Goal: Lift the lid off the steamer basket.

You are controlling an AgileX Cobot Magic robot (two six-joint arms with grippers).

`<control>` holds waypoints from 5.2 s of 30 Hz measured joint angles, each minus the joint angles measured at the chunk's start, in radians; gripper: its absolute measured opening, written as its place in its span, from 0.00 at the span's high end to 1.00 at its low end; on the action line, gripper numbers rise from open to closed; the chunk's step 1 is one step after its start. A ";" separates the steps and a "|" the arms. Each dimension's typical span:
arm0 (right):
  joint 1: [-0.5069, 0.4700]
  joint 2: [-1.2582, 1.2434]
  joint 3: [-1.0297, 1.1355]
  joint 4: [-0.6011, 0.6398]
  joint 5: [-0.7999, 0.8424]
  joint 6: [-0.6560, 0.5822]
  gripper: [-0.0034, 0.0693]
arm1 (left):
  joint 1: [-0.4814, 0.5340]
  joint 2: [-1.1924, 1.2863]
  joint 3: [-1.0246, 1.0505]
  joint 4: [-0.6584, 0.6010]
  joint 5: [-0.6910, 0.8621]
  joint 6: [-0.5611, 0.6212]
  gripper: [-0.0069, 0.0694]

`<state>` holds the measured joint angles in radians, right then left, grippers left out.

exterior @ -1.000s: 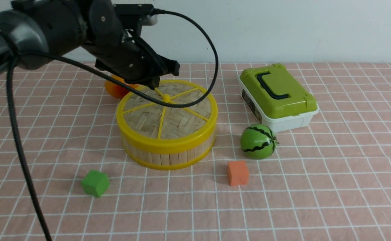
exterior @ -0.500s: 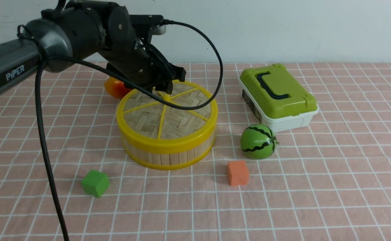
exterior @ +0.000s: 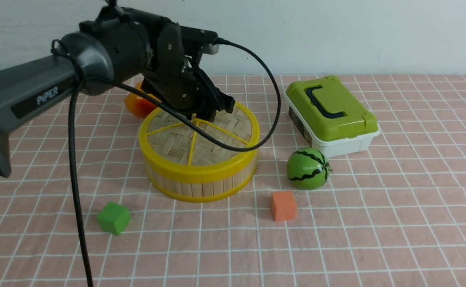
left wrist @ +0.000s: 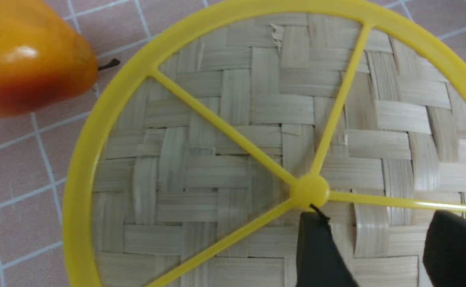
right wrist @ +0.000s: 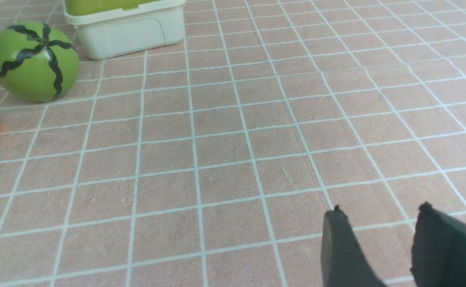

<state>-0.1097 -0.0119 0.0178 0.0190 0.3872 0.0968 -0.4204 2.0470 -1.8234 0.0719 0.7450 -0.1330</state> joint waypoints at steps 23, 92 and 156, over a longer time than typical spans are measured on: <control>0.000 0.000 0.000 0.000 0.000 0.000 0.62 | 0.003 0.053 -0.002 0.049 -0.093 -0.213 0.53; 0.000 0.000 0.000 0.000 0.000 0.000 0.62 | 0.436 -0.101 0.559 0.265 -0.559 -0.359 0.78; 0.000 0.000 0.000 0.000 0.000 0.000 0.62 | 0.390 -2.053 1.628 -0.129 -0.216 -0.029 0.93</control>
<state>-0.1097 -0.0119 0.0178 0.0190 0.3872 0.0968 -0.0303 -0.0062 -0.1949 -0.0573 0.5295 -0.1617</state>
